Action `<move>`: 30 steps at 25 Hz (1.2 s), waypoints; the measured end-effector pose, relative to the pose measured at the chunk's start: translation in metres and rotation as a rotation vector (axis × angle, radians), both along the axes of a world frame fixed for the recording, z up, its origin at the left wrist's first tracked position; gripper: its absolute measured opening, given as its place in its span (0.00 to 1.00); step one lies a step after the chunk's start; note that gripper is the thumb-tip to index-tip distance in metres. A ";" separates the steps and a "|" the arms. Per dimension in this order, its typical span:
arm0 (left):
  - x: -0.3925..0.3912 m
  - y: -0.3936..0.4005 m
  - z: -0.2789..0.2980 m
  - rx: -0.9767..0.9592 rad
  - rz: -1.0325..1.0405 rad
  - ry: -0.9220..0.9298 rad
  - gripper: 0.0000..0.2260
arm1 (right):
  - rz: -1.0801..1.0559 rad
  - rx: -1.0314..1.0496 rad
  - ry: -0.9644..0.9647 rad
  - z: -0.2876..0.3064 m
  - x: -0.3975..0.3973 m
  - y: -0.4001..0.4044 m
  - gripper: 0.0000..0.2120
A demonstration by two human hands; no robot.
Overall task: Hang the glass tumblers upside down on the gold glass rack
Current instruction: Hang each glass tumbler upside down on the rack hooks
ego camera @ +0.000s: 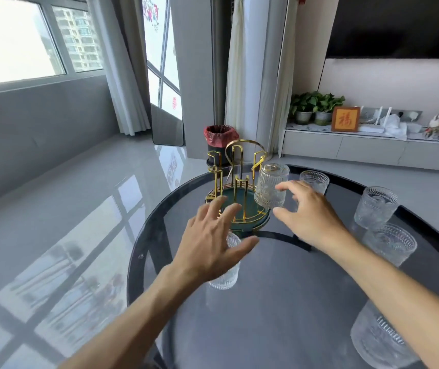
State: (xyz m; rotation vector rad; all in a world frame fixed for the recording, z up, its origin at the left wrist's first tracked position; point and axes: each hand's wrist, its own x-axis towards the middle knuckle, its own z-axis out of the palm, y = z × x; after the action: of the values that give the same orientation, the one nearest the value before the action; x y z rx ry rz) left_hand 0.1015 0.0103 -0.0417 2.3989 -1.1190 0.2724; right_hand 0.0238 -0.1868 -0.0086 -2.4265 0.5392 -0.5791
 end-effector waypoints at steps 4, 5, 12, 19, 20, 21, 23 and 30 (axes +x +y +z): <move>-0.010 0.020 -0.028 0.238 0.028 0.067 0.40 | 0.017 0.808 -0.067 0.012 -0.021 0.022 0.13; -0.010 0.021 -0.027 0.212 0.044 0.095 0.39 | 0.007 0.828 -0.049 0.012 -0.026 0.025 0.10; -0.028 0.013 -0.001 -0.452 -0.044 0.318 0.29 | -0.043 1.226 0.026 0.002 -0.051 0.046 0.11; -0.029 -0.006 0.037 -0.650 -0.301 0.367 0.29 | 0.024 1.450 -0.106 0.018 -0.040 0.043 0.18; -0.022 -0.008 0.041 -0.641 -0.317 0.408 0.29 | 0.013 1.438 -0.129 0.021 -0.038 0.040 0.19; -0.015 -0.012 0.045 -0.614 -0.328 0.439 0.30 | 0.004 1.404 -0.143 0.024 -0.036 0.034 0.20; 0.000 -0.018 0.050 -0.502 -0.323 0.361 0.31 | -0.017 1.280 -0.162 0.032 -0.027 0.021 0.21; 0.094 -0.069 0.076 -0.230 -0.148 0.012 0.32 | -0.060 0.810 -0.460 0.100 0.042 -0.050 0.18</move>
State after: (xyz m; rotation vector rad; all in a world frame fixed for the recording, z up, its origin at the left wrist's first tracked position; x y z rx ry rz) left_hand 0.1960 -0.0583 0.0341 2.1037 -1.1841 0.3188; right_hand 0.0660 -0.2372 0.0912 -1.4639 0.5157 -0.7377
